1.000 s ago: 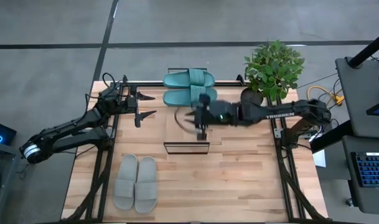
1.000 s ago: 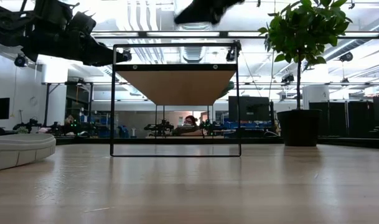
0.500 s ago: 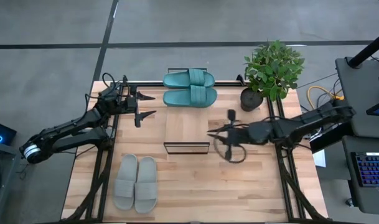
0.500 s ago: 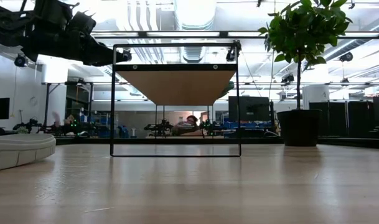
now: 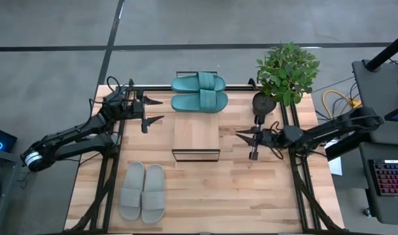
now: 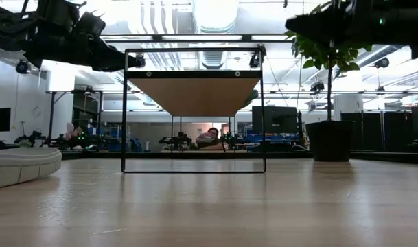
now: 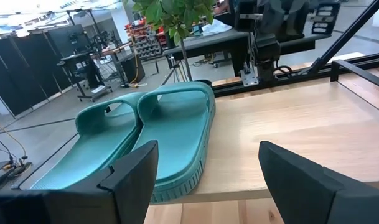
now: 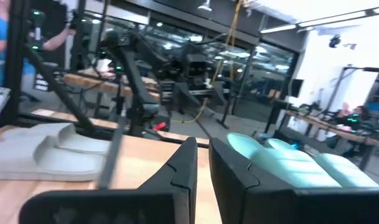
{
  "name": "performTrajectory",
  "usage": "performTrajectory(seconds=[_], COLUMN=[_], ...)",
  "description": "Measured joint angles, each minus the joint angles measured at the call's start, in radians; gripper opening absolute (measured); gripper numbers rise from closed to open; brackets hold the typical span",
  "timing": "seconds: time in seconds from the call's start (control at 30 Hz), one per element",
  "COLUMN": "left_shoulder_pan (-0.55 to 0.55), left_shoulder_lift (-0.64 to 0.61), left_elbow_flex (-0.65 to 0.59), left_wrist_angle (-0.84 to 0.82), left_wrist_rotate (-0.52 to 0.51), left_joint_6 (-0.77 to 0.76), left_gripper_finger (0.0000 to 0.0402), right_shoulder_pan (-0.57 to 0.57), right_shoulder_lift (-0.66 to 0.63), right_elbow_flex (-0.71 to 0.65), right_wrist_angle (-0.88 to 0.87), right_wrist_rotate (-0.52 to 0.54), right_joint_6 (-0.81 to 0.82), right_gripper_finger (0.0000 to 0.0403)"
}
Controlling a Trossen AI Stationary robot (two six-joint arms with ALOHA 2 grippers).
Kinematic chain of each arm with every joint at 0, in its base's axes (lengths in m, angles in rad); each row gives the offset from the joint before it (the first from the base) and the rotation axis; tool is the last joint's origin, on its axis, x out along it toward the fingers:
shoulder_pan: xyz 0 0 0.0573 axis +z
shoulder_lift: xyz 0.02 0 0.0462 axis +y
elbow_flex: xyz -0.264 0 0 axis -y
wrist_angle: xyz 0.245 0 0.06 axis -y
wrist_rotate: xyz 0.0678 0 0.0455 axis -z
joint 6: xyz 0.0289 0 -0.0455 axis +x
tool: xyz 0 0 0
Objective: Pick and place slides into the shelf
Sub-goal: Put the right gray slide on the shelf
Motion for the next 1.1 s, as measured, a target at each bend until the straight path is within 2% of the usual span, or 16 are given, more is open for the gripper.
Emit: performTrajectory(seconds=[0.07, 0.2, 0.37, 0.5, 0.63, 0.73, 0.9, 1.1], left_shoulder_pan=[0.000, 0.000, -0.001, -0.001, -0.005, -0.034, -0.131, -0.306], left_shoulder_lift=[0.000, 0.000, 0.000, 0.001, -0.001, -0.018, -0.049, -0.091], left_elbow_flex=[0.000, 0.000, 0.000, 0.019, 0.043, 0.064, 0.103, 0.155], left_wrist_angle=[-0.001, -0.010, -0.026, -0.028, -0.015, -0.007, -0.013, -0.012], left_wrist_rotate=[0.000, 0.015, 0.124, 0.159, 0.262, 0.302, 0.278, 0.142], left_joint_6=[-0.022, -0.212, -0.405, -0.602, -0.680, -0.704, -0.646, -0.459], left_gripper_finger=[0.0262, 0.0262, 0.0262, 0.0262, 0.0262, 0.0262, 0.0262, 0.0262], right_shoulder_pan=[-0.008, -0.009, -0.009, -0.009, -0.009, -0.009, -0.009, -0.009], right_shoulder_lift=[-0.001, -0.001, 0.009, 0.011, 0.011, 0.011, 0.011, 0.011], right_elbow_flex=[-0.023, -0.030, -0.027, -0.027, -0.028, -0.028, -0.028, -0.028], right_wrist_angle=[0.029, 0.030, 0.027, 0.011, -0.014, -0.017, -0.017, -0.017], right_wrist_rotate=[0.001, 0.000, 0.000, 0.000, 0.000, 0.000, 0.000, 0.000], right_joint_6=[-0.008, -0.026, -0.027, -0.028, -0.051, -0.063, -0.064, -0.064], right_gripper_finger=[0.0033, 0.0033, 0.0033, 0.0033, 0.0033, 0.0034, 0.0034, 0.0034])
